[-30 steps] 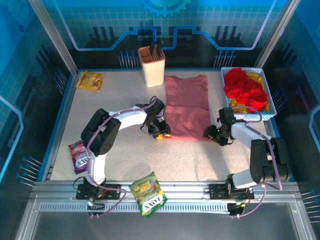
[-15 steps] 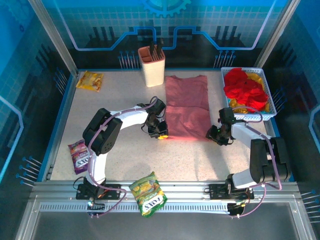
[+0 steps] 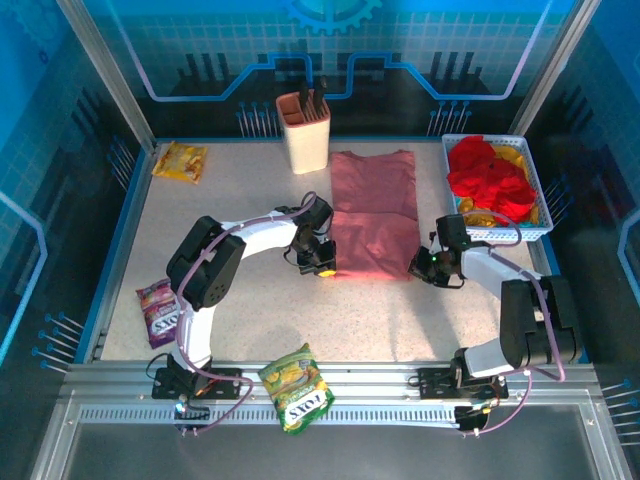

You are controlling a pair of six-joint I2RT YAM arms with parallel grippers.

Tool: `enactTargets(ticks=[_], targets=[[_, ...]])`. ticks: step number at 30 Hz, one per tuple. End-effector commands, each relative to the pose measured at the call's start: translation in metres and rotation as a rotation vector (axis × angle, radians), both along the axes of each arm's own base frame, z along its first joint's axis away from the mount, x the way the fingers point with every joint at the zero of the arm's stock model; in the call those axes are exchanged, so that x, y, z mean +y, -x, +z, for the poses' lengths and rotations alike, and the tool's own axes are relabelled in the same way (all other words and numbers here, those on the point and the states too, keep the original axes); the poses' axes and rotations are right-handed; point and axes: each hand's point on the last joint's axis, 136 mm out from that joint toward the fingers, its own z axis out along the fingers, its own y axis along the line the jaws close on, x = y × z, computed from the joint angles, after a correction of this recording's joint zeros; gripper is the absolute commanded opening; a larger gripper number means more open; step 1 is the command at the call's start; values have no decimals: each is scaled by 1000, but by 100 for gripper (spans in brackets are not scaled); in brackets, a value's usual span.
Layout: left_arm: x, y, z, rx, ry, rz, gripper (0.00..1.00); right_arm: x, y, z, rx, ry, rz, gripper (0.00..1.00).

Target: Fold and stack the t-shirts

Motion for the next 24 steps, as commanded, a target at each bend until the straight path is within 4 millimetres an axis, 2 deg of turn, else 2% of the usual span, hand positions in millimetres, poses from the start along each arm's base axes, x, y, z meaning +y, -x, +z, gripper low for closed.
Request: enactTargets(ticks=[1,3,7,11,15,20,24], targets=[[3,-5,-4,-28,-32,-2,0,3,6,0,-5,-12,6,4],[4,-6,-1,-35,-34,-5,0,3,9,0,-6,-19,4,0],[9,-3,9,-59,-39,-23,0,2,18,5,-9,-17,3,0],[16,12,18,-61,-27,-47,0,2,33,13,-1,-23,-2,0],[27,35,22,-50,-26,-50,0,4,56,20,21,-17,0,0],[38,75,31,-40,-29,-43,0,4,92,28,56,7,5,0],[38,107,36,-32,-10,-26,0,6,116,36,53,-8,-7,0]])
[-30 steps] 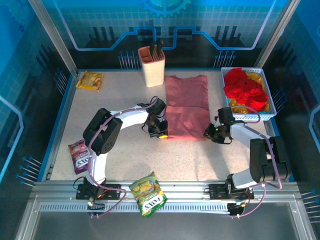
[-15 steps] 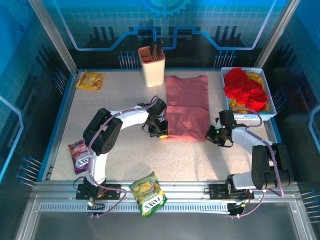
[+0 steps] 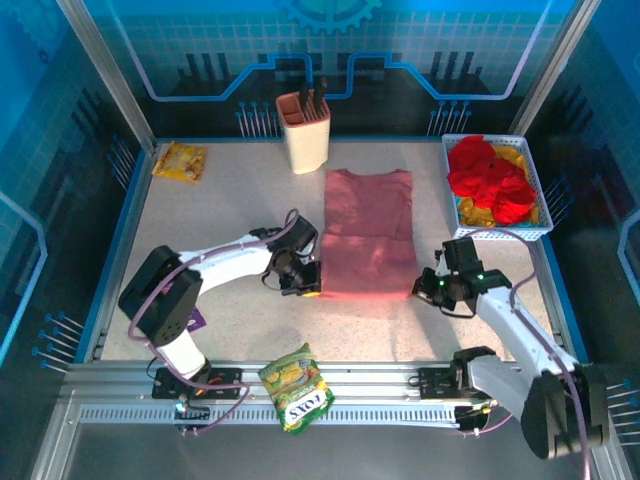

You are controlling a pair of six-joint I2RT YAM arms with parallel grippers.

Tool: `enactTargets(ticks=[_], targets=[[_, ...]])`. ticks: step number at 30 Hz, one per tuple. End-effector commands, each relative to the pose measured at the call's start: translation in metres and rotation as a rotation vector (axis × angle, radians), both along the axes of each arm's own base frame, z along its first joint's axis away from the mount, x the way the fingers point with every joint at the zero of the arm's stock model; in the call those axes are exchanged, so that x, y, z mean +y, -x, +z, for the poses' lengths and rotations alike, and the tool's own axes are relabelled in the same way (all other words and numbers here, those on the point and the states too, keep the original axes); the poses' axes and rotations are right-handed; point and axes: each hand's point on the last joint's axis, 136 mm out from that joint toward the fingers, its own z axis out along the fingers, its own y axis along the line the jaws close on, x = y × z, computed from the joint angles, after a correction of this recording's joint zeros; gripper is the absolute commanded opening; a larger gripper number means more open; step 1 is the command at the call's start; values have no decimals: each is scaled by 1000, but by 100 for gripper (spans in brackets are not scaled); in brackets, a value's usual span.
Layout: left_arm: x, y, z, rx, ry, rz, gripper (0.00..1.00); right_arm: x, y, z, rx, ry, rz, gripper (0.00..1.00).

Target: Fold and stack the t-shirts

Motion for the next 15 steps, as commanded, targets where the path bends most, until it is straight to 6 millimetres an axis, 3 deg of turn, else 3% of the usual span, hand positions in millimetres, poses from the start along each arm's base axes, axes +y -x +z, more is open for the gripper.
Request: enactTargets(ticks=[1,4,8,11,15], targets=[[4,26,3,20,-12,35,0,-5,38,-7,103,21,-37,0],[2,45,8,23,-2,41,0,-4,51,0,99,11,-46,0],[1,59,30,-12,16,63,0,-3,58,19,65,3,-51,0],[3,61,54,-31,42,93,0,-4,57,39,36,8,-50,0],[0,52,87,-90,65,93,0,-3,42,71,-44,3,-54,0]])
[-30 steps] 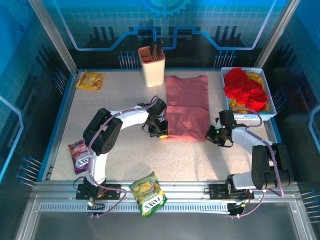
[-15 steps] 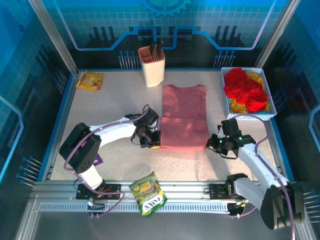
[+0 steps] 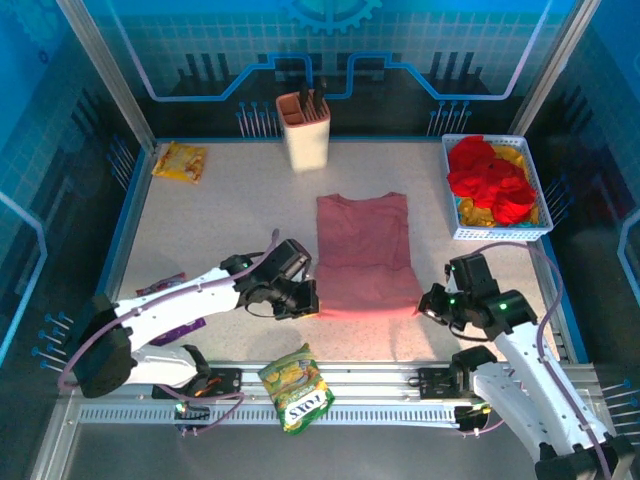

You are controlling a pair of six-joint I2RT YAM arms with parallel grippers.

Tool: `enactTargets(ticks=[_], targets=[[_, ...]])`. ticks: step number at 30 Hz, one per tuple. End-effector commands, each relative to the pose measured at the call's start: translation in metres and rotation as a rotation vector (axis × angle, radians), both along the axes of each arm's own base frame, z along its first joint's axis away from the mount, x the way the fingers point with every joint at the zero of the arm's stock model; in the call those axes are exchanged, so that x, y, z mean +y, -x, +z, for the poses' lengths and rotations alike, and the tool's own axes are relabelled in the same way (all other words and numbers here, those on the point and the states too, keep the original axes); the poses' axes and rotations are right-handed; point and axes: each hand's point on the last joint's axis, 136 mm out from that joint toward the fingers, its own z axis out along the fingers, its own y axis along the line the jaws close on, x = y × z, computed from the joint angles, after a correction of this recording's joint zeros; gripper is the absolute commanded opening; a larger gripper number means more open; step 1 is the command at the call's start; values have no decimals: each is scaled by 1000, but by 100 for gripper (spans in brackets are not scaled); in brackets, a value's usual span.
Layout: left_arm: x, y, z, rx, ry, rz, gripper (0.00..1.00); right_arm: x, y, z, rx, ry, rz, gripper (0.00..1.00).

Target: Fold and stack the t-shirts

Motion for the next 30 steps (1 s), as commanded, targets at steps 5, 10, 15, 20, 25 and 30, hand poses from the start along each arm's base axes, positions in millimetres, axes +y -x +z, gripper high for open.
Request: enactTargets(ticks=[5,10,15,20,25,30], targets=[[-5,-32,52,-87,10,29,0,-2,-36,50,-84,66,1,0],[-6,-63,71,-116,36,46,0,5,-72,69,-147,41,2,0],[-6,-86,73,-111,70,67,0,6,-95,73,-151,31,-2,0],[-1,-105,70,-114,75,89,0,3,-113,78,-170,19,-16,0],[1,-129,73,-127,87,97,0,3,-131,80,-177,13,-14,0],[2,-151,73,-138,78,97,0,2,-151,80,-180,17,-11,0]])
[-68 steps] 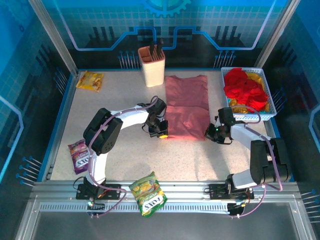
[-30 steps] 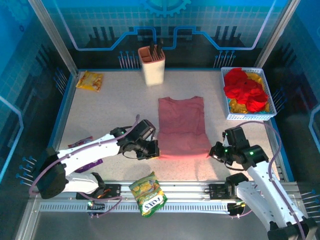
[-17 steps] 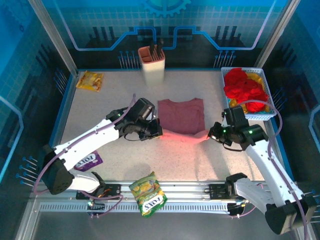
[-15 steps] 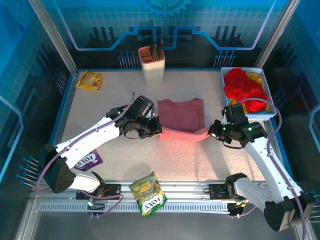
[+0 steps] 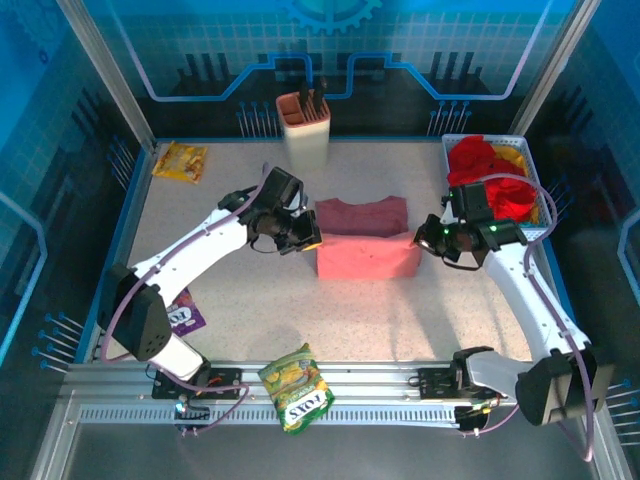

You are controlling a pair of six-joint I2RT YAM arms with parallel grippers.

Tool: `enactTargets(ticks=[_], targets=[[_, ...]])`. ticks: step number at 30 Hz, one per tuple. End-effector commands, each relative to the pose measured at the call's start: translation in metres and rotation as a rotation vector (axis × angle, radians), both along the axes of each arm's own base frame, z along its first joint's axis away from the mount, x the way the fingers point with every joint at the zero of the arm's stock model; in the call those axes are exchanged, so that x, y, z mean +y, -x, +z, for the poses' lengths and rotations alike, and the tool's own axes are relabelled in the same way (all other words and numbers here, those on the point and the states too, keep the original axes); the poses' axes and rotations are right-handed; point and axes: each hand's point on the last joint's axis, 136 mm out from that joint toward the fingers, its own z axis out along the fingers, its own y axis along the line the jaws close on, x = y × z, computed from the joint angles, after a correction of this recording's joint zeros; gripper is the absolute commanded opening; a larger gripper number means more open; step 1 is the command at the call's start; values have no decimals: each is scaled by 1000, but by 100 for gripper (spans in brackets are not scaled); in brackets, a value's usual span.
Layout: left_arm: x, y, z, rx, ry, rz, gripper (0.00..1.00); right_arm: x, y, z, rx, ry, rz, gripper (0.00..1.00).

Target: Fold and stack the t-shirts

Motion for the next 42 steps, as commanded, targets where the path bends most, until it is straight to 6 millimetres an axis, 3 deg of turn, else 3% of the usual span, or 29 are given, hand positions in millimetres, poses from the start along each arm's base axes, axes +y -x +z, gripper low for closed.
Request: enactTargets(ticks=[1,20,36,38,40,41,42], targets=[[-4,-14,7,-17,21,-37,0,-1,-21,14,-60,-16,11,0],[-1,-73,-22,-23,3,-10,0,2,-65,-16,-17,-92,-9,0],[4,-130,-54,-56,33,-25,0,4,-119,-46,12,-122,-11,0],[1,-137,-60,-56,37,-32,5,2,-126,-50,15,-118,-16,0],[3,-145,-67,-63,30,-30,23,0,-135,-57,15,-110,-24,3],[6,-151,-72,-67,14,-21,41,0,-143,-59,0,-108,-18,17],[12,-157,-76,-75,-10,-5,51,-1,-151,-63,-12,-103,-9,38]])
